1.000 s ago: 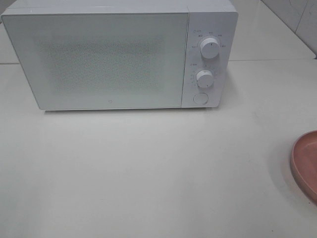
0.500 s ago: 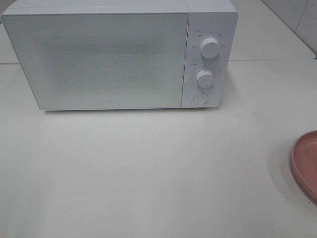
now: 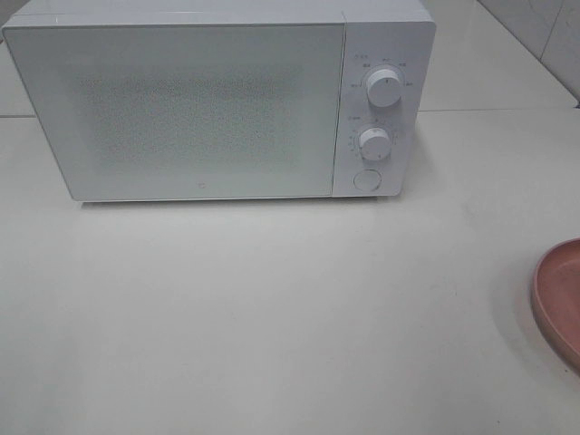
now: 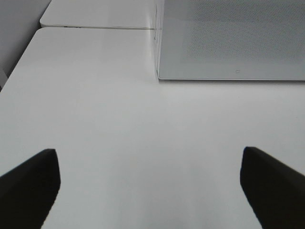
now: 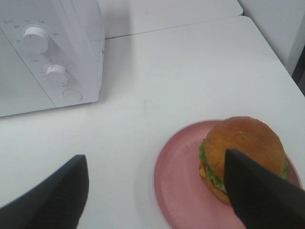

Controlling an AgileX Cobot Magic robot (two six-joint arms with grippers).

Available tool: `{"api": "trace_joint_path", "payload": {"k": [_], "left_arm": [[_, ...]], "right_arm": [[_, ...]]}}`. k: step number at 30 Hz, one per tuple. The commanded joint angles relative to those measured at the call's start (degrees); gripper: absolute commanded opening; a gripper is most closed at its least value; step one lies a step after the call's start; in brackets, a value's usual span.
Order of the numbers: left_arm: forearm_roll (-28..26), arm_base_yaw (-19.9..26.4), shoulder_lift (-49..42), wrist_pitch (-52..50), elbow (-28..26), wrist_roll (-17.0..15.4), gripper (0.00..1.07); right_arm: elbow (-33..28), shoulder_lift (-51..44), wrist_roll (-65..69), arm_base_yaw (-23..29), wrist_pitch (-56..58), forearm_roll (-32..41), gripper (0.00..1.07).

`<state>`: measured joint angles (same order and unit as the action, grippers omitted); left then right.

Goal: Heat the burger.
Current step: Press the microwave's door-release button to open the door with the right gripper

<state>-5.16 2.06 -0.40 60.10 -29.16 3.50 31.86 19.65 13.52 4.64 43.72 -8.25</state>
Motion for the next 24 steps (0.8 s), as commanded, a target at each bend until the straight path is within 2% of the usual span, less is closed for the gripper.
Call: {"api": "trace_joint_path", "payload": {"k": [1,24], "left_arm": [[-0.11,-0.11,-1.09,-0.63,0.23,-0.4,0.98],[-0.11,-0.11,-1.09,-0.63,0.23,-0.4,0.98]], "right_arm": [[0.34,4.24,0.17,0.11,-6.36,-0.34,0.73],[0.29,31.74,0.23,0.11,-32.95,-0.63,0.73]]}}
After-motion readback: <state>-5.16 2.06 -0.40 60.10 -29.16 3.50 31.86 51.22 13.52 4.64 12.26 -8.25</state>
